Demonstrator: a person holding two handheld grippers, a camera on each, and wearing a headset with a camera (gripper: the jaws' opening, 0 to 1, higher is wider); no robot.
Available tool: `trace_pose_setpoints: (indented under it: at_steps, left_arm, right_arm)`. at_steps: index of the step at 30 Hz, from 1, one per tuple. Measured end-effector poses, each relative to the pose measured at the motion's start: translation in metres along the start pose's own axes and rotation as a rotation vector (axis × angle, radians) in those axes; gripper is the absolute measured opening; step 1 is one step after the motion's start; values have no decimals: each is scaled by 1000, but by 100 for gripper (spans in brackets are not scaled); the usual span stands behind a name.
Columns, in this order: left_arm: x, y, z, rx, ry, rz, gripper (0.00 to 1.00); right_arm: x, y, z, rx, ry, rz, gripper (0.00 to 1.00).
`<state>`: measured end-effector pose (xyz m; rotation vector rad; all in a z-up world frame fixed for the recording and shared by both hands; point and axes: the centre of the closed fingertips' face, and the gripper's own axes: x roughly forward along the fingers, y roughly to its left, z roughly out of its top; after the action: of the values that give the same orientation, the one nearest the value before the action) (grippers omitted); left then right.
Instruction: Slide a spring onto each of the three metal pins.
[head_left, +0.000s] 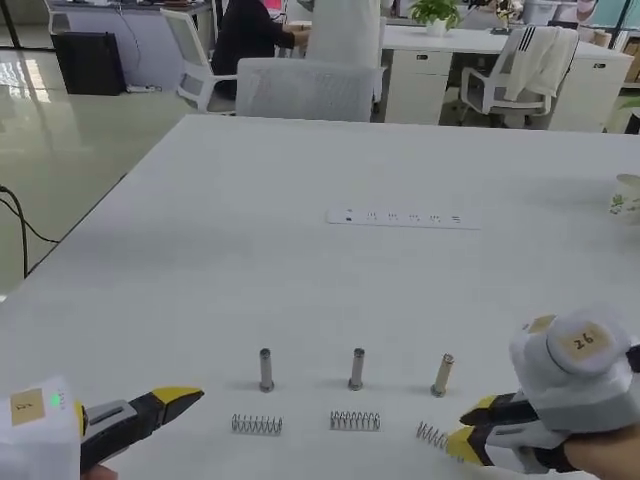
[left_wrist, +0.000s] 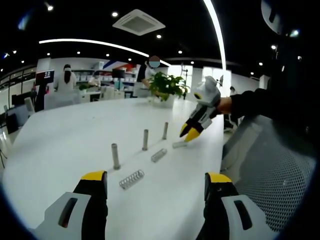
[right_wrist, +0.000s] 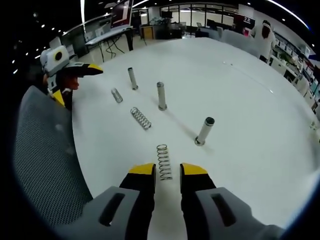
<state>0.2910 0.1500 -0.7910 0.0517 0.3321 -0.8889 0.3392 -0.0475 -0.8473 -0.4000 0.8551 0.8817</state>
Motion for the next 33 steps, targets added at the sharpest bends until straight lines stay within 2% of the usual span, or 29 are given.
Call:
trace_pose_setpoints:
  at_steps: [8, 15, 21, 28, 33]
  left_arm:
    - [0, -1, -1, 1, 0, -1, 75]
    - [1, -2, -1, 2, 1, -8, 75]
    - [2, -2, -2, 3, 4, -16, 74]
    - [4, -4, 1, 12, 4, -32, 73]
    - [7, -6, 2, 18, 6, -43, 72]
  right_arm:
    - [5, 3, -7, -29, 35, 9, 15]
    - [10, 3, -15, -84, 84, -9, 13]
    - [12, 2, -13, -83, 82, -7, 12]
    - [12, 0, -13, -43, 83, -11, 9]
    - [12, 2, -13, -66, 98, -20, 8]
